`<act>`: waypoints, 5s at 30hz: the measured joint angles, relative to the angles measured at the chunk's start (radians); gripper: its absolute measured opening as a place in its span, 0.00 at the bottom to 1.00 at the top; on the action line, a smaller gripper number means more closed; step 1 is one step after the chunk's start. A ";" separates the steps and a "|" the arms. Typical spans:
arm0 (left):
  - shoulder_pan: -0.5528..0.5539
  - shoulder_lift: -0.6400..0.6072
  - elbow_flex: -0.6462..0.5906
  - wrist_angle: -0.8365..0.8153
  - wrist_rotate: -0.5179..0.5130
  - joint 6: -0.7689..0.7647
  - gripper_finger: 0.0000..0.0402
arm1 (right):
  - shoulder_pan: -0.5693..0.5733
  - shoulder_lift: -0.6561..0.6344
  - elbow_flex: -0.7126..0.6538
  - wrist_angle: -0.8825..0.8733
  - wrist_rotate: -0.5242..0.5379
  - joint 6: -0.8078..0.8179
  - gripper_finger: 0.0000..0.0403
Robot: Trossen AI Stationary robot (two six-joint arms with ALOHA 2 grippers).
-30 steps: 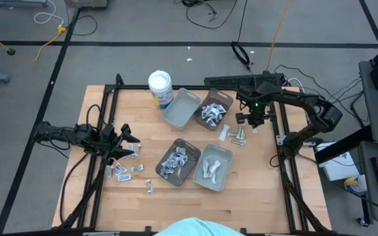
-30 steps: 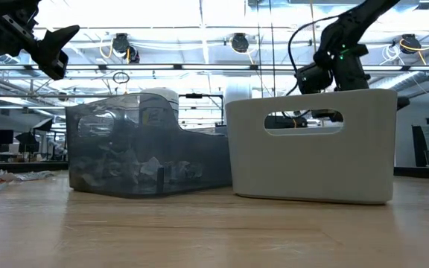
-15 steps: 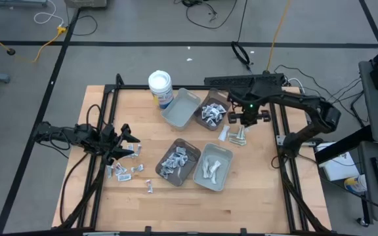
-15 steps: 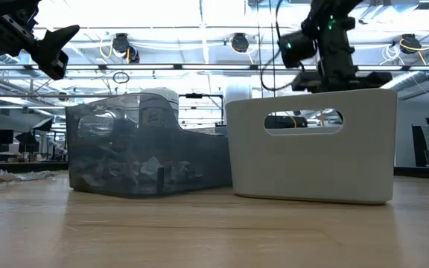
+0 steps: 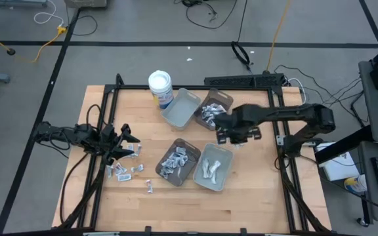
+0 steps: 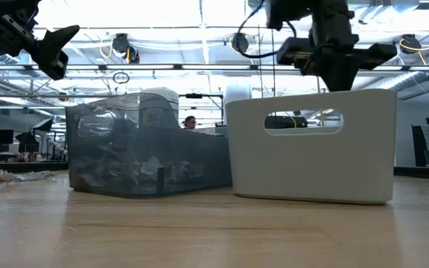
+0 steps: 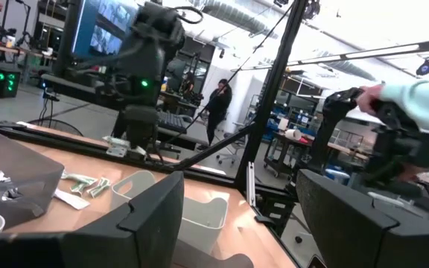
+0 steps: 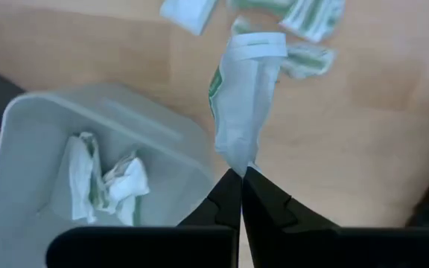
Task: Pick & Place First Aid Supplies
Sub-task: Put the green bandage into the bottom gray bin
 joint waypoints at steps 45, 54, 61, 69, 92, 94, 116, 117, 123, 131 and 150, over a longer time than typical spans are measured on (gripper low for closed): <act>0.000 0.000 0.000 0.000 0.000 0.000 0.66 | 0.334 0.425 0.259 0.220 0.109 0.159 0.26; 0.000 0.000 0.000 0.000 0.000 0.000 0.66 | 0.325 0.394 0.259 0.209 0.108 0.153 0.47; 0.000 0.000 0.000 0.000 0.000 0.000 0.66 | 0.290 0.319 0.259 0.152 0.134 0.136 0.47; 0.000 0.000 0.000 0.000 0.000 0.000 0.66 | 0.250 0.271 0.258 0.100 0.134 0.068 0.43; 0.000 0.000 0.000 0.000 0.000 0.000 0.66 | -0.201 -0.090 -0.195 0.097 0.133 -0.156 0.42; 0.000 0.000 0.000 0.000 0.000 0.000 0.66 | -0.262 -0.092 -0.194 0.101 0.132 -0.206 0.42; 0.000 0.000 0.000 0.000 0.000 0.000 0.66 | -0.504 -0.021 -0.345 0.308 -0.003 -0.373 0.42; 0.000 0.000 0.000 0.000 0.000 0.000 0.66 | -0.503 -0.012 -0.361 0.322 -0.007 -0.363 0.42; 0.000 0.000 0.000 -0.001 0.000 0.000 0.66 | -0.502 0.038 -0.422 0.400 -0.046 -0.401 0.42; 0.000 0.000 0.000 0.000 0.000 0.000 0.66 | -0.502 0.082 -0.425 0.453 -0.054 -0.420 0.41; 0.000 0.000 0.000 0.000 0.000 0.000 0.66 | -0.526 0.000 -0.371 0.450 -0.051 -0.466 0.01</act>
